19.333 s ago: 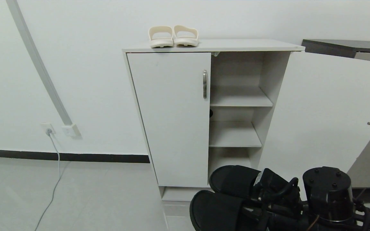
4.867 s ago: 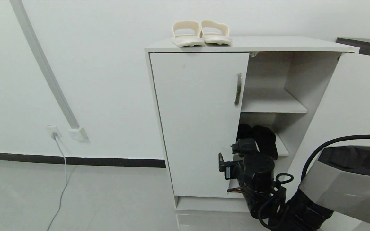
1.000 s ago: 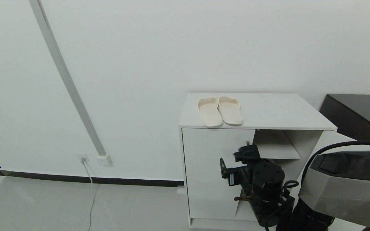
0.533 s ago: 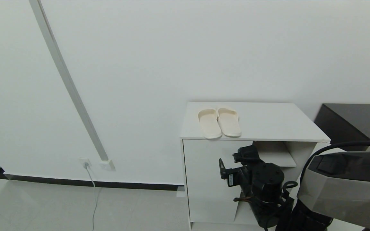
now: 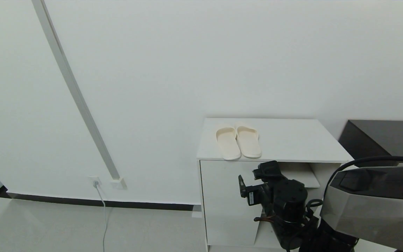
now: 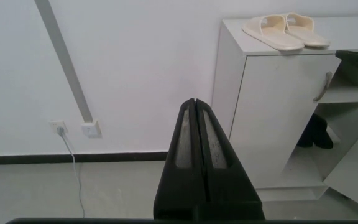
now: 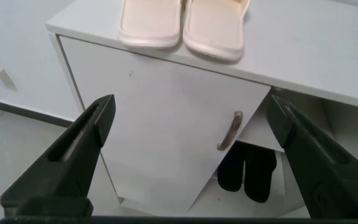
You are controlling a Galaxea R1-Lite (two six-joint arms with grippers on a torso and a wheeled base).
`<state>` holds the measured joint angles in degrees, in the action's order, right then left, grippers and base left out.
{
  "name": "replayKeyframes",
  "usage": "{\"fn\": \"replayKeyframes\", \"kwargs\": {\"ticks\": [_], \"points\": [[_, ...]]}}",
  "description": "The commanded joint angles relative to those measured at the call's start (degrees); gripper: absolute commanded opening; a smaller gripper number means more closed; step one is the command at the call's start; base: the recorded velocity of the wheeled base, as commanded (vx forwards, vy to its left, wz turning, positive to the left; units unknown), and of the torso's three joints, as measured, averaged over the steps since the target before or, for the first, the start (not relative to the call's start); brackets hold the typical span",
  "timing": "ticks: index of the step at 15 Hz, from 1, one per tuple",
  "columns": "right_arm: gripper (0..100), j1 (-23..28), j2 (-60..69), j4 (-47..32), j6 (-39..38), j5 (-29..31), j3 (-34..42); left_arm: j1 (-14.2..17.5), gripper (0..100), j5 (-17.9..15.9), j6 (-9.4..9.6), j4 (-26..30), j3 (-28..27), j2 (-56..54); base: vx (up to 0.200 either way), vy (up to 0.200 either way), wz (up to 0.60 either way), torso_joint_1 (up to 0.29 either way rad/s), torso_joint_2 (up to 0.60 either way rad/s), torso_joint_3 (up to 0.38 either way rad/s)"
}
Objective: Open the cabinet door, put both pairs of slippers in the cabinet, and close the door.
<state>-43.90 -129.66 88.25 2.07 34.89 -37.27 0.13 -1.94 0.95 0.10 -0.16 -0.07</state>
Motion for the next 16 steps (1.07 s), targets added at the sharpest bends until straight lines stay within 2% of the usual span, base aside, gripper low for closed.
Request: {"fn": "replayKeyframes", "kwargs": {"ticks": [1, 6, 8, 12, 16], "points": [[100, 0.0, -0.2, 0.1, 0.0, 0.0, 0.0, 0.0, 0, 0.0, 0.02, 0.0, 0.0, 0.1, 0.0, 0.0, 0.0, 0.178, -0.35, -0.198], [100, 0.1, -1.6, 1.8, 0.8, -2.1, -0.6, 0.0, 0, 0.0, 0.02, 0.0, 0.0, 0.1, 0.0, 0.0, 0.0, 0.169, -0.34, -0.183], [100, 0.2, -1.0, -0.6, 1.4, -2.1, -5.8, 0.0, 0, 0.0, 0.02, 0.0, 0.1, 0.1, 0.0, 0.0, 0.0, 0.146, -0.32, -0.166], [100, 1.8, 4.2, -28.0, -7.5, -2.2, -19.2, 0.0, 0, 0.0, 0.02, 0.0, 0.0, 0.1, 0.0, 0.0, 0.0, 0.061, -0.12, -0.06], [100, 1.0, 9.1, -47.1, -13.0, -2.3, -28.8, 0.0, 0, 0.0, 0.02, 0.0, 0.0, 0.1, 0.0, 0.0, 0.0, 0.0, 0.0, 0.0]]}}
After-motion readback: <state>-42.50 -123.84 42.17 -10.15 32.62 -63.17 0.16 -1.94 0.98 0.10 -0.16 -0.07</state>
